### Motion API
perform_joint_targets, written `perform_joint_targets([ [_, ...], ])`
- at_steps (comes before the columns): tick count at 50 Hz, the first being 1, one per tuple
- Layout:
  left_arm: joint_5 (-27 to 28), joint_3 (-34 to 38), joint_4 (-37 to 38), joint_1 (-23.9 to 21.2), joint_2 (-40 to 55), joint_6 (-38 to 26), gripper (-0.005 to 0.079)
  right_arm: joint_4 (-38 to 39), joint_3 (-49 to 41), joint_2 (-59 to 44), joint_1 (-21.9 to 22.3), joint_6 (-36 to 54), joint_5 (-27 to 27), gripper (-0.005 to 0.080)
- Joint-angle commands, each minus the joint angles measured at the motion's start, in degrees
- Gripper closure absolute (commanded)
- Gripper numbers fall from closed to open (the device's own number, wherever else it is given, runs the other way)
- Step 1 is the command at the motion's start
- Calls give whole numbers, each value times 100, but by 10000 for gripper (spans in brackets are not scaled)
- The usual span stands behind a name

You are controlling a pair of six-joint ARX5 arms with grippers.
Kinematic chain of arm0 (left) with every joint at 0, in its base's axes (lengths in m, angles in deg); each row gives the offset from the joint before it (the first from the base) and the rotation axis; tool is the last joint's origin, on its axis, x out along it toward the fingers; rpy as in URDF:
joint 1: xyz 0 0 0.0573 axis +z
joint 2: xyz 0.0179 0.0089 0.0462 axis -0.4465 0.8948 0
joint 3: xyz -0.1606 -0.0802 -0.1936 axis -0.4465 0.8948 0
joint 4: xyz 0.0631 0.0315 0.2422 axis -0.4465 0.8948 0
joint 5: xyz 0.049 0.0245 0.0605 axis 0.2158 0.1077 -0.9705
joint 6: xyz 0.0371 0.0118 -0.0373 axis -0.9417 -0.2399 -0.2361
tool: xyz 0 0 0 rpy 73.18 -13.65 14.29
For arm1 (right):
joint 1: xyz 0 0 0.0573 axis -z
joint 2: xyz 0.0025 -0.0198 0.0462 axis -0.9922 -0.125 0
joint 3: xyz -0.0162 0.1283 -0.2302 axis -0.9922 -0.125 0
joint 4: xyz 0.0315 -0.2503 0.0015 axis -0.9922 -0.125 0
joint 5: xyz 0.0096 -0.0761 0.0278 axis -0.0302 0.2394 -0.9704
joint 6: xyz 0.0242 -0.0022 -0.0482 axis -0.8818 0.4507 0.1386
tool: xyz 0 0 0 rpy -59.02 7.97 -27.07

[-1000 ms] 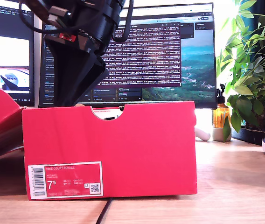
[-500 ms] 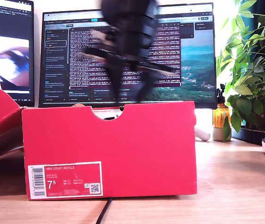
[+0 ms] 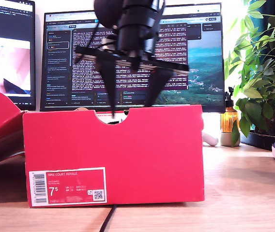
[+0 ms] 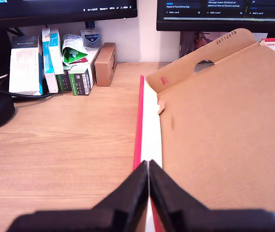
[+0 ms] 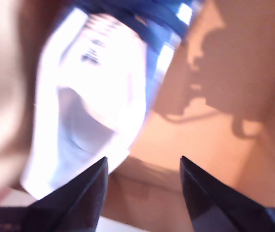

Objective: Pack the blue shoes by picking the first shoe and placing it inside the red shoebox, left side, then picking and rotating the second shoe and placing it in the shoebox

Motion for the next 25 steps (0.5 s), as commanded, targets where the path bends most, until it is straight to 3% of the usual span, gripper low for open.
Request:
perform_joint_targets([
  [1, 7, 208, -33, -11, -50, 22, 754, 55, 26, -208, -59, -186, 59, 323],
  [19, 7, 208, -33, -11, -50, 24, 754, 544, 26, -767, -96, -892, 11, 325],
  [25, 7, 208, -33, -11, -50, 22, 754, 514, 26, -863, -96, -901, 15, 402],
])
